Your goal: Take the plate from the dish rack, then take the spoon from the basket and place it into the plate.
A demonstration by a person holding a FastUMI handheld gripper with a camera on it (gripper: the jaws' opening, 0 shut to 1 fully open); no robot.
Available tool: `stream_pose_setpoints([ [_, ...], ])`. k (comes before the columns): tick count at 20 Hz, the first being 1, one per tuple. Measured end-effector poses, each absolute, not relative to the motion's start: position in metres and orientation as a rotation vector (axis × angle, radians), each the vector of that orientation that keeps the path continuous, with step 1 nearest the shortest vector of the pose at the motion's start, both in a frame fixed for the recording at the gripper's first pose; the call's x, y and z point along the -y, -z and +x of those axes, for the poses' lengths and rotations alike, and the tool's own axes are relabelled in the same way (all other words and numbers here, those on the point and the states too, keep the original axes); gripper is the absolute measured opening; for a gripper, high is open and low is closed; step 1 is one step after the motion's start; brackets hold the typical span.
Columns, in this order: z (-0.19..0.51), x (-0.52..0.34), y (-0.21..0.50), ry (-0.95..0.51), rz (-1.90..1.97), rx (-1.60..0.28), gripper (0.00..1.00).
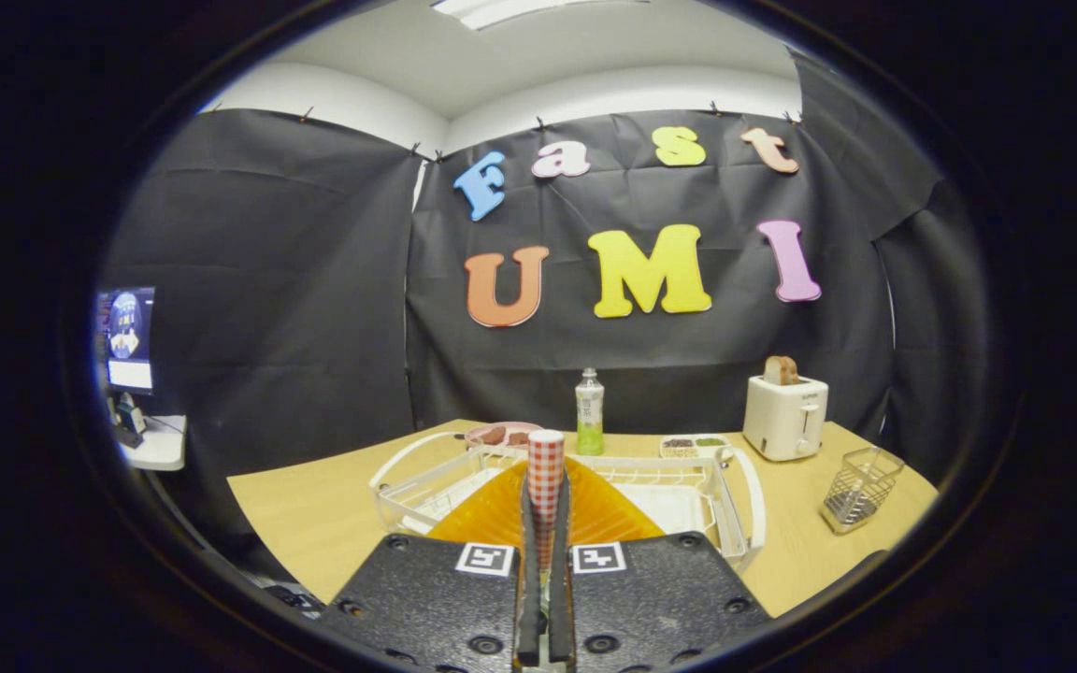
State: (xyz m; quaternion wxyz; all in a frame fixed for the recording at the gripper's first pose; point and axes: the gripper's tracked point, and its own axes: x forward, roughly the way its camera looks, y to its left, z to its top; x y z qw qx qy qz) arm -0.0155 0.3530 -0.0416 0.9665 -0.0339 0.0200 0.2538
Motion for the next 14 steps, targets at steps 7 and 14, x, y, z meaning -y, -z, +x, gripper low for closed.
stream_pose_setpoints([
  [7,-0.012,-0.345,0.069,-0.469,-0.083,-0.072,0.15],
  [14,-0.019,-0.326,0.058,-0.449,-0.063,-0.051,0.24],
])
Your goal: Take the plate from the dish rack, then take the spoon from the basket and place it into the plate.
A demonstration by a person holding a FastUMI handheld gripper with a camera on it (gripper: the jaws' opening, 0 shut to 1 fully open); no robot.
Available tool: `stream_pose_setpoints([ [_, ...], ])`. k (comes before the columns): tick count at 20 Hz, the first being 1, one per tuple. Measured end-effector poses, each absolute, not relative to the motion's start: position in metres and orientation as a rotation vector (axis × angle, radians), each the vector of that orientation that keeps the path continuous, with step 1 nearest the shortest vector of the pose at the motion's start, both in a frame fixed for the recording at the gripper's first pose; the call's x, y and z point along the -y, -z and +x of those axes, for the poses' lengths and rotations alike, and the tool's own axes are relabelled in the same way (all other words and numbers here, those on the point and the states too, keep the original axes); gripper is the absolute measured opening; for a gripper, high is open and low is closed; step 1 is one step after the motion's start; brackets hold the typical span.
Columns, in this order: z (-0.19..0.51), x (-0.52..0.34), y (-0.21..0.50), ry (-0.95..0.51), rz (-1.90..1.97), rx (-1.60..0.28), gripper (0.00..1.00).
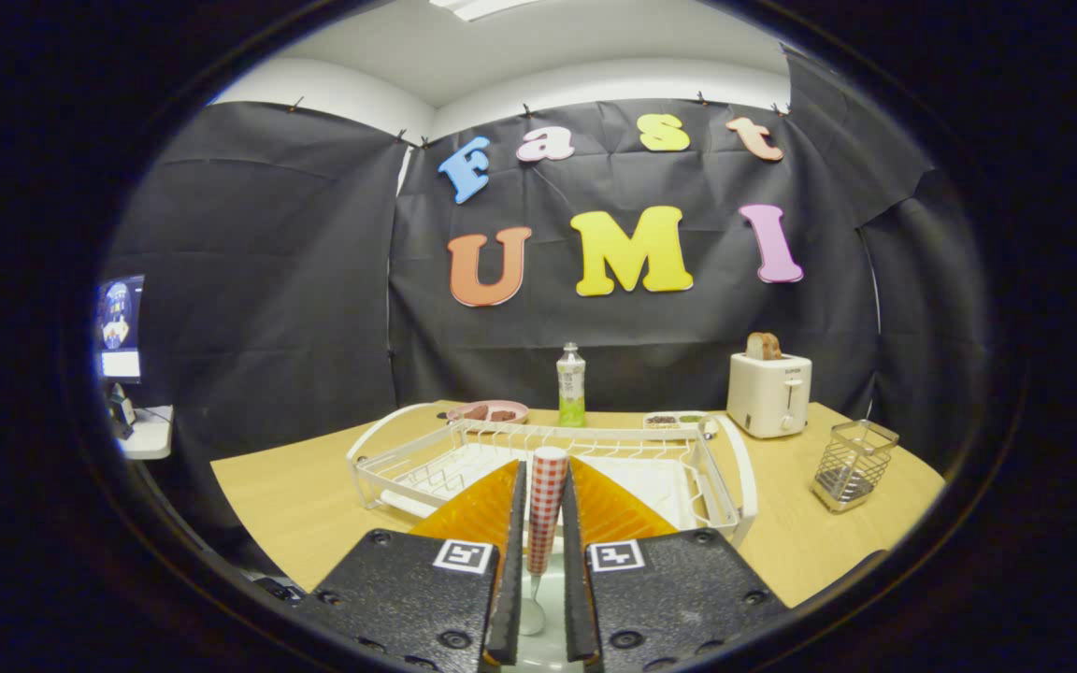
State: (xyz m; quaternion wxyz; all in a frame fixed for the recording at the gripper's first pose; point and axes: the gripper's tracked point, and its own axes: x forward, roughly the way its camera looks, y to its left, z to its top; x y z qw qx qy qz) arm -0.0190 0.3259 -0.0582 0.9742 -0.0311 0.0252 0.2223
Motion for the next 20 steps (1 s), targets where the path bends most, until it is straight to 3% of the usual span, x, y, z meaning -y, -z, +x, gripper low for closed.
stream_pose_setpoints([
  [2,-0.021,-0.314,0.048,-0.423,-0.052,-0.017,0.35],
  [6,-0.027,-0.298,0.036,-0.396,-0.046,0.020,0.44],
  [12,-0.039,-0.284,0.015,-0.365,-0.052,0.080,0.68],
  [15,-0.043,-0.277,0.002,-0.353,-0.054,0.108,0.94],
  [20,-0.044,-0.263,-0.003,-0.331,-0.021,0.096,0.97],
])
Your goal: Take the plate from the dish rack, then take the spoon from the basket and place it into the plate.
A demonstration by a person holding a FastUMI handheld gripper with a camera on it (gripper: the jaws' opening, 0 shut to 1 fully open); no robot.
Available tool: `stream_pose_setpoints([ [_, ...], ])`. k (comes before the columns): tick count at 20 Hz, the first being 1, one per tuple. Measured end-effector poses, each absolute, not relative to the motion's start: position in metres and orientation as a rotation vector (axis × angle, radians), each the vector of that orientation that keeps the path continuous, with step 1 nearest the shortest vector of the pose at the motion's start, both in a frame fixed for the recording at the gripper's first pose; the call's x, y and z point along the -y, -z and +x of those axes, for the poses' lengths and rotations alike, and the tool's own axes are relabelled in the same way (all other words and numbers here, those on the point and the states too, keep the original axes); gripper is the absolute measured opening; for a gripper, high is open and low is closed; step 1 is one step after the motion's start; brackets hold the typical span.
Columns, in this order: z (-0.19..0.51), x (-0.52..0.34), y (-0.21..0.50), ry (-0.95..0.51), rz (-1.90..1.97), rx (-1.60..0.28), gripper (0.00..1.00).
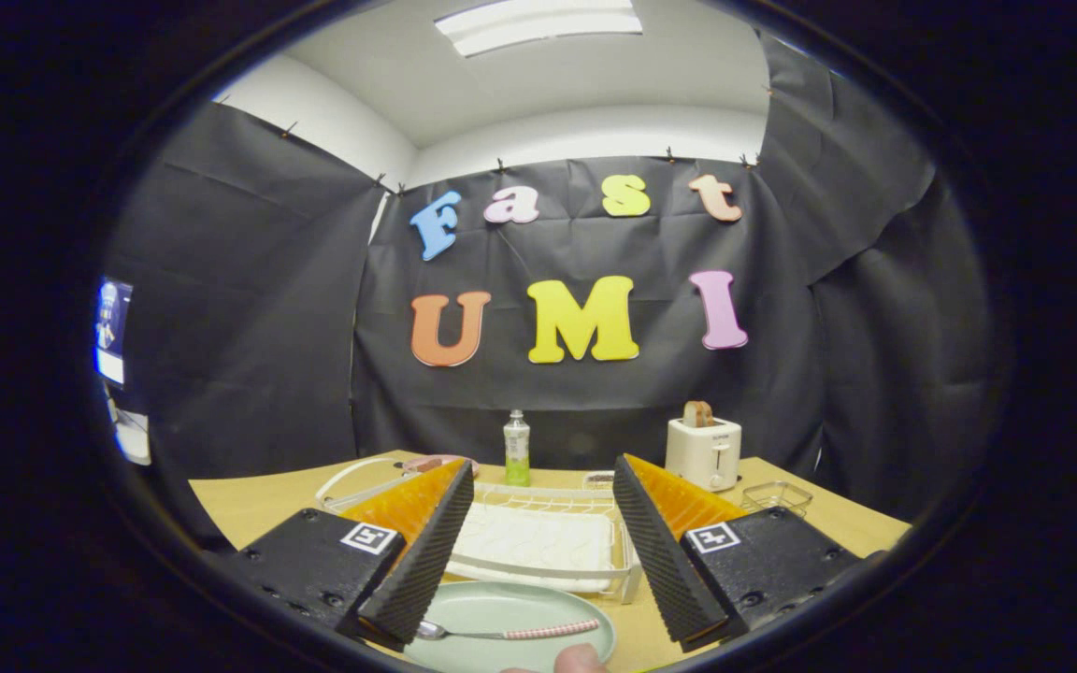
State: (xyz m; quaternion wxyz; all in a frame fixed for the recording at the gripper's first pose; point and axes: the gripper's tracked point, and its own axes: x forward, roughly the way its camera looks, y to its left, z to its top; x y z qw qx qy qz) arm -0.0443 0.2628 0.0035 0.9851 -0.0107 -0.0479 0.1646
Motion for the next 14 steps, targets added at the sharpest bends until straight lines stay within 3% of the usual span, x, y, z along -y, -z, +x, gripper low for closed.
stream_pose_setpoints([
  [14,-0.058,-0.180,-0.011,-0.178,-0.021,0.088,1.00],
])
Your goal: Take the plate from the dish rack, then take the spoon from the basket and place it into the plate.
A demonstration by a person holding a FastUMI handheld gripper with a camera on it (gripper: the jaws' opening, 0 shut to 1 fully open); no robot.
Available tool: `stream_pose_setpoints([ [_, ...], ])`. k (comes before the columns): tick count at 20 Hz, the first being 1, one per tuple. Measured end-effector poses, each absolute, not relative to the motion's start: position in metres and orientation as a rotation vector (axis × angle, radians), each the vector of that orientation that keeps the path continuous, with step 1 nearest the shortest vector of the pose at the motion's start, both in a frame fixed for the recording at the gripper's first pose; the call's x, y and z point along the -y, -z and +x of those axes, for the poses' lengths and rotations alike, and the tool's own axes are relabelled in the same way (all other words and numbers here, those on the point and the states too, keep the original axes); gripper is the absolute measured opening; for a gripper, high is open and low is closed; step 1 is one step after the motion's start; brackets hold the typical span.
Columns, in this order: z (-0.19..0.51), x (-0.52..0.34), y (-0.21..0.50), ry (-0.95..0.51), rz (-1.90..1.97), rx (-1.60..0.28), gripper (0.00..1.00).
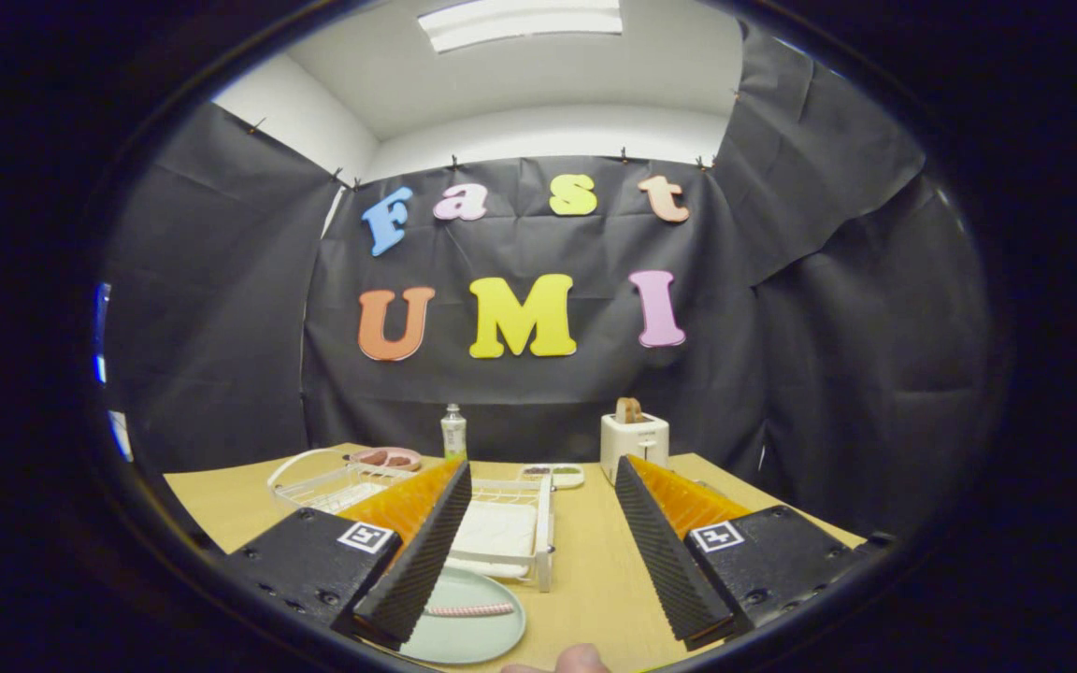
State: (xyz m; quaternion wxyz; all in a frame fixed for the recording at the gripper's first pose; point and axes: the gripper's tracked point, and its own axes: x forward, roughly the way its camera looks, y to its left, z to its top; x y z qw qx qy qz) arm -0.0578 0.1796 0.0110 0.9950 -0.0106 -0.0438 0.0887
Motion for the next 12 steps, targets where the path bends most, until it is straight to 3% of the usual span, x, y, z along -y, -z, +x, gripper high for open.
stream_pose_setpoints([
  [12,-0.052,-0.167,-0.006,-0.153,-0.015,0.061,1.00],
])
